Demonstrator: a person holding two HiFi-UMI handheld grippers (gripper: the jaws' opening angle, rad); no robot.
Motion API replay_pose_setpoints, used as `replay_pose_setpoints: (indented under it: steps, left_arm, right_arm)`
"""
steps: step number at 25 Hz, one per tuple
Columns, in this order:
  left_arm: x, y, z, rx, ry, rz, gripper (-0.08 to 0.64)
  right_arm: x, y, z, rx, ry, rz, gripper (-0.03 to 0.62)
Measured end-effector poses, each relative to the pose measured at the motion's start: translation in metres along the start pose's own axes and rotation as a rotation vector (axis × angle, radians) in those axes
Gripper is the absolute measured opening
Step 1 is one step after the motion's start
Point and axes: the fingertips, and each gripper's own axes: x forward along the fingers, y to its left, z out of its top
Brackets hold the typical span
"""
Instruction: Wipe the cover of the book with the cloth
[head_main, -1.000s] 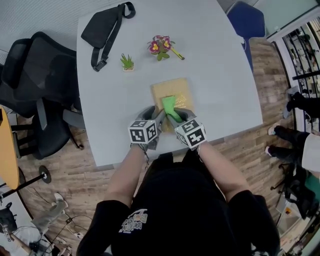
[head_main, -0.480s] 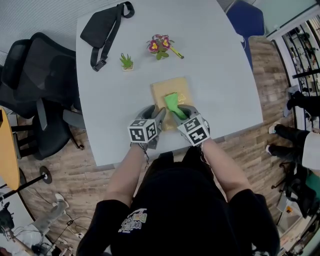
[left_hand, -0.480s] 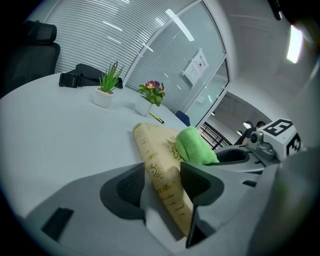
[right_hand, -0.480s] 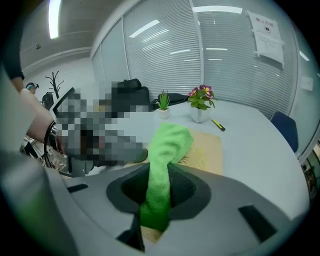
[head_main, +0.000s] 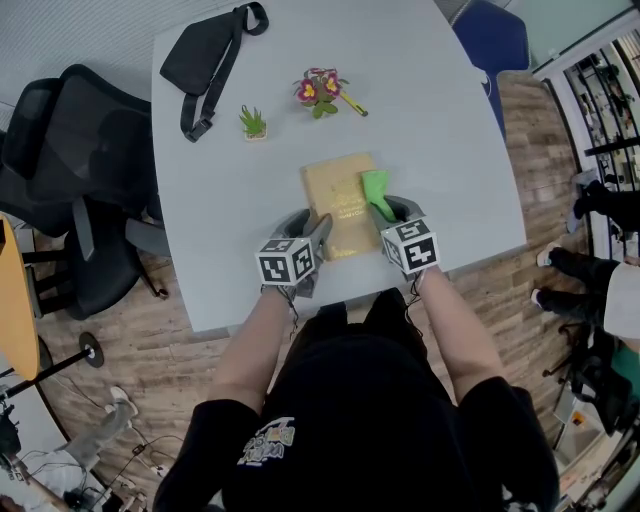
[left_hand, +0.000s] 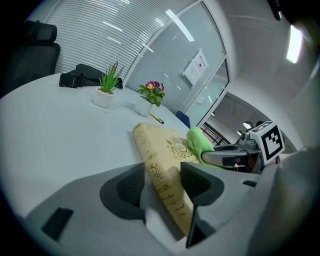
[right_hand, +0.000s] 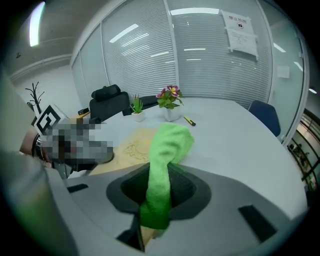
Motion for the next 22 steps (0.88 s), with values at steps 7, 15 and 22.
replay_pose_setpoints:
  steps: [7,15,22]
  left_arm:
    - [0.0,0.0,0.0,0.003,-0.003,0.002,0.225]
    - [0.0,-0.001,0.0,0.003,0.001,0.001,0.225]
    - [0.0,0.0,0.0,-0.003,0.005,-0.001,0.225]
  right_arm:
    - [-0.003,-0.034,0.0,0.024,0.027,-0.136,0.097]
    - [-0.02,-0.017,0.005,-0.001,-0.009,-0.134,0.098]
    - [-0.019,0.053,-0.001,0.002,-0.025,0.026,0.098]
